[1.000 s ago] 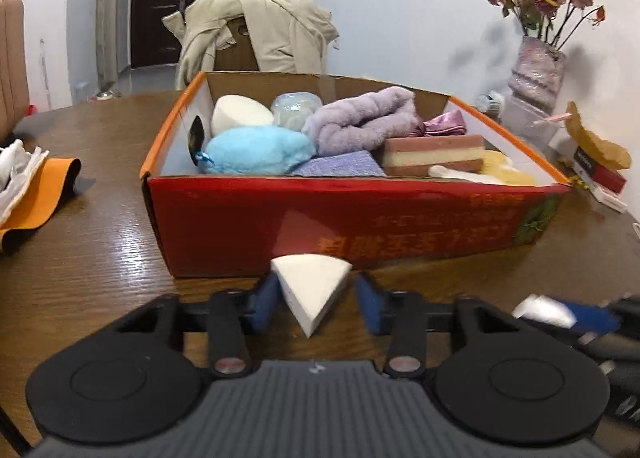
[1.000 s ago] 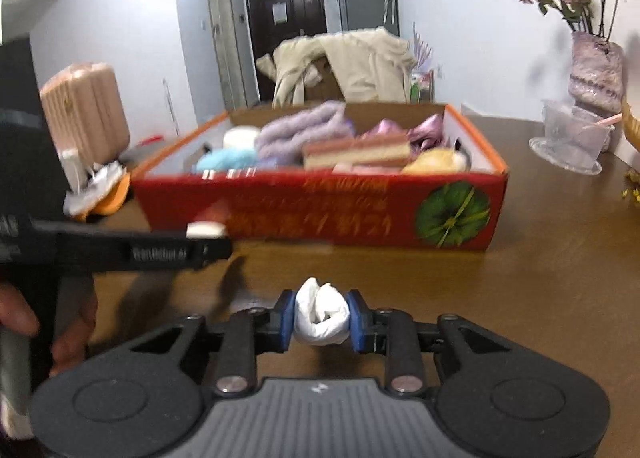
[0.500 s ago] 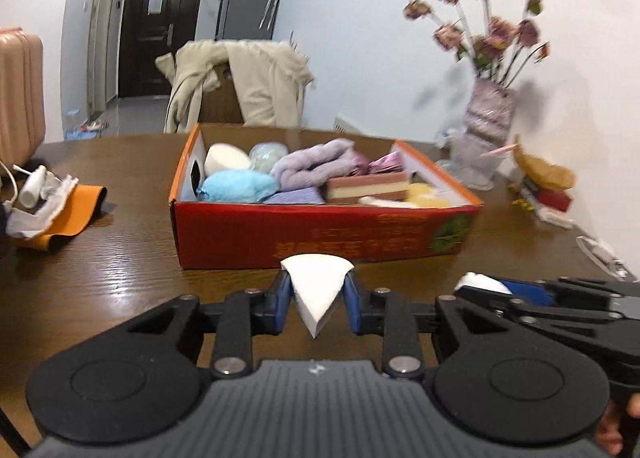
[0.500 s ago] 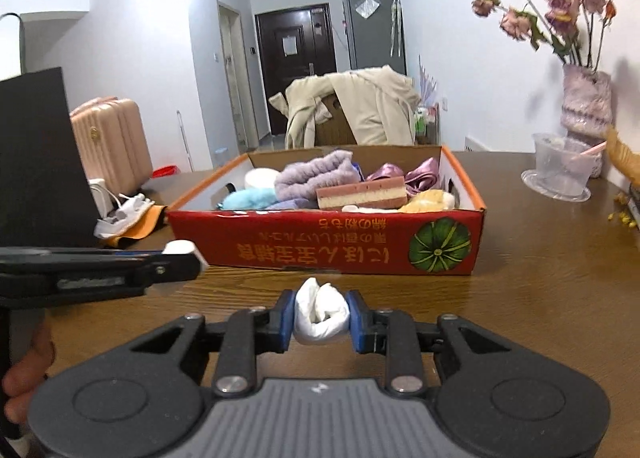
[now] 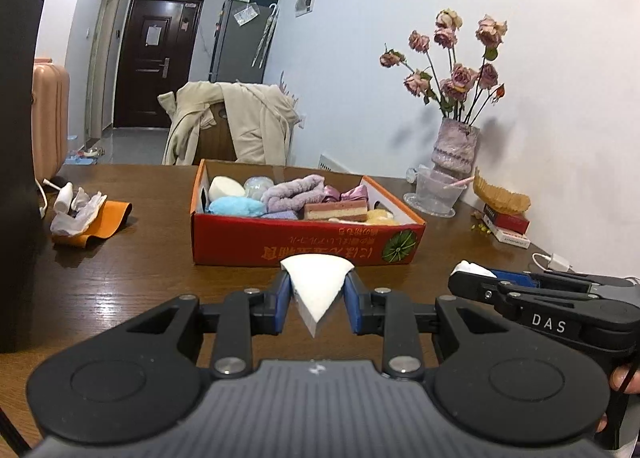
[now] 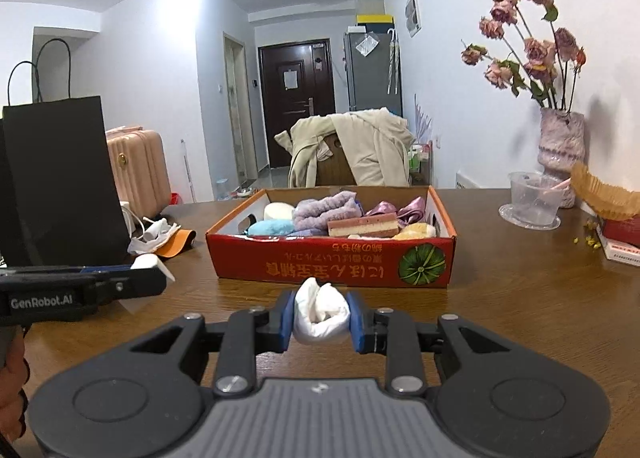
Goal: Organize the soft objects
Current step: 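Carry both white items into the box and open both grippers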
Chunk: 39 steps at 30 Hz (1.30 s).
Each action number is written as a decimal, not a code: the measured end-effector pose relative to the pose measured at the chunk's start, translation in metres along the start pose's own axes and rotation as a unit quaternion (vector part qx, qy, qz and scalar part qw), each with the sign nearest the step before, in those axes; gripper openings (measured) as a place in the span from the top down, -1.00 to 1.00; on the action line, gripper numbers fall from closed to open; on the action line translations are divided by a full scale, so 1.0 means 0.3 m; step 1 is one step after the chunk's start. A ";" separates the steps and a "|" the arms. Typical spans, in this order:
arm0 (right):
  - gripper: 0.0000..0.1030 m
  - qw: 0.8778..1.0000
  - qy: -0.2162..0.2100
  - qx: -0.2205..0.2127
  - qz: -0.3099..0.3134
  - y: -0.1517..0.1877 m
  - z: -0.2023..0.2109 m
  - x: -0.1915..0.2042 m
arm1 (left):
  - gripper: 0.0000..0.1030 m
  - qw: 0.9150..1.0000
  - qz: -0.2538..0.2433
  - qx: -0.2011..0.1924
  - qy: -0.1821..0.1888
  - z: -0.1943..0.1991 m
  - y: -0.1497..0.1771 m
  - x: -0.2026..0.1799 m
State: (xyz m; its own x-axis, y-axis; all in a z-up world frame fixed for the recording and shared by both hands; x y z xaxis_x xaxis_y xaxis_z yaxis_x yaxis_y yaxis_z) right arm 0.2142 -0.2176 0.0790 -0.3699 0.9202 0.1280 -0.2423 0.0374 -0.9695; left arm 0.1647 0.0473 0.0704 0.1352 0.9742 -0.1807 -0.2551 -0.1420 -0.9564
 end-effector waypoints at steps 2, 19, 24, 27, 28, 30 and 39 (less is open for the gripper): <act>0.46 1.000 0.004 -0.006 0.001 -0.009 0.007 -0.007 | 0.45 1.000 -0.007 -0.003 0.006 -0.013 -0.014 -0.011; 0.42 0.999 0.011 -0.018 -0.035 -0.256 -0.598 -0.318 | 0.41 0.998 0.010 0.036 0.041 -0.650 -0.163 -0.016; -0.17 0.997 0.023 0.009 -0.068 -0.223 -0.878 -0.430 | -0.18 0.998 0.015 0.060 0.026 -0.809 -0.099 0.014; -0.19 0.994 0.021 0.016 -0.104 -0.190 -0.944 -0.488 | -0.23 0.998 0.024 0.060 0.016 -0.836 -0.081 0.047; -0.20 0.993 0.024 0.012 -0.111 -0.185 -0.947 -0.500 | -0.23 0.998 0.026 0.058 0.013 -0.836 -0.082 0.057; -0.20 0.993 0.034 0.012 -0.113 -0.184 -0.949 -0.515 | -0.23 0.998 0.027 0.051 -0.002 -0.828 -0.097 0.081; -0.34 0.997 0.034 -0.005 -0.068 -0.296 -0.785 -0.430 | -0.23 0.999 0.030 0.009 -0.037 -0.684 -0.237 0.117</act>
State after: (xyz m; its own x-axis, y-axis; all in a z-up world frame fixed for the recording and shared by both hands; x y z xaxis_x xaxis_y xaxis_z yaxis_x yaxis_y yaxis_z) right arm 0.4947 -0.2479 0.0993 -0.2723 0.9306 0.2448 -0.2778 0.1675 -0.9459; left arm 0.3840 0.0555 0.0849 0.0484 0.9743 -0.2202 -0.2777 -0.1986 -0.9399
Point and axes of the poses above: each gripper's, at about its wrist camera, not at the fingertips, and z roughly against the way its jaws point, x to its left, y to its underside, the point moved 3 cm from there along -z, roughly the way its jaws point, and after that the axes turned 10 degrees about -x, right-handed, at the moved point
